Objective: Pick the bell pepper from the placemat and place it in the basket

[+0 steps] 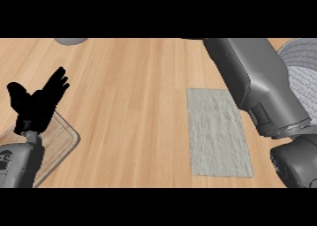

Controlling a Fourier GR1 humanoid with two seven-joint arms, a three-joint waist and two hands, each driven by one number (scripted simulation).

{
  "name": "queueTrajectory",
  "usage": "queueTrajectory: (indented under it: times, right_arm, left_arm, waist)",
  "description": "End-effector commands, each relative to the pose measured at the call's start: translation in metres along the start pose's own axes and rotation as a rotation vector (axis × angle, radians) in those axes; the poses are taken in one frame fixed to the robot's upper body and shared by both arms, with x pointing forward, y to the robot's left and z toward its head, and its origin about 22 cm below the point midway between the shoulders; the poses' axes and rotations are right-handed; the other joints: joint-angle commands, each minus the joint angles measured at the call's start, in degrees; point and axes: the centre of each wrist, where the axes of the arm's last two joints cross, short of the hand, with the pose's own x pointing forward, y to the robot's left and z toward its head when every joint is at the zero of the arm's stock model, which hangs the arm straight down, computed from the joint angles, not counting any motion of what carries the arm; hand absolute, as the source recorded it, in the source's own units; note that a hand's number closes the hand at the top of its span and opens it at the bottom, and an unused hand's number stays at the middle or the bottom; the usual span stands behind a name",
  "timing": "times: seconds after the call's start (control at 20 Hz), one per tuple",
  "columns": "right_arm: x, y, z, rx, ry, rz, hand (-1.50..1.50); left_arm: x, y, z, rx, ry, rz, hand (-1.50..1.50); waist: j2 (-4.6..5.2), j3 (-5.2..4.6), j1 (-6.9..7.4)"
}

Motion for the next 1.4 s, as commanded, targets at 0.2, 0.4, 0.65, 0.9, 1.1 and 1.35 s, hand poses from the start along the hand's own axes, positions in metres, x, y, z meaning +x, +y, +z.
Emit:
queueTrajectory:
  times: [0.2,0.4,0.65,0.9,1.1,1.35]
  right_arm:
    - [-0.009,-0.022,-0.057,-0.153,0.185,0.018,1.50]
    - [-0.024,-0.032,-0.087,-0.199,0.243,0.148,1.50]
    - [-0.051,-0.034,-0.110,-0.268,0.292,0.177,1.50]
    - [-0.095,-0.016,-0.113,-0.245,0.304,0.203,1.50]
    - [-0.118,-0.027,-0.135,-0.258,0.280,0.203,1.50]
    - [-0.156,-0.007,-0.122,-0.259,0.302,0.172,1.50]
  left_arm:
    - [-0.013,-0.003,0.004,-0.005,0.013,0.001,0.00]
    - [-0.006,0.002,0.005,0.005,0.010,-0.002,0.00]
    - [-0.008,-0.003,0.006,0.021,0.016,0.012,0.00]
    - [-0.012,0.018,0.016,0.042,0.013,0.005,0.00]
    - [-0.007,0.020,0.008,0.033,0.021,0.027,0.00]
    - [-0.003,0.018,0.004,0.044,0.020,0.028,0.00]
  waist:
    - [0.11,0.02,-0.76]
    - [-0.03,0.04,-0.75]
    - [-0.20,0.08,-1.33]
    - [-0.68,0.12,-2.02]
    - [-0.72,0.12,-2.63]
    - [-0.77,0.13,-2.67]
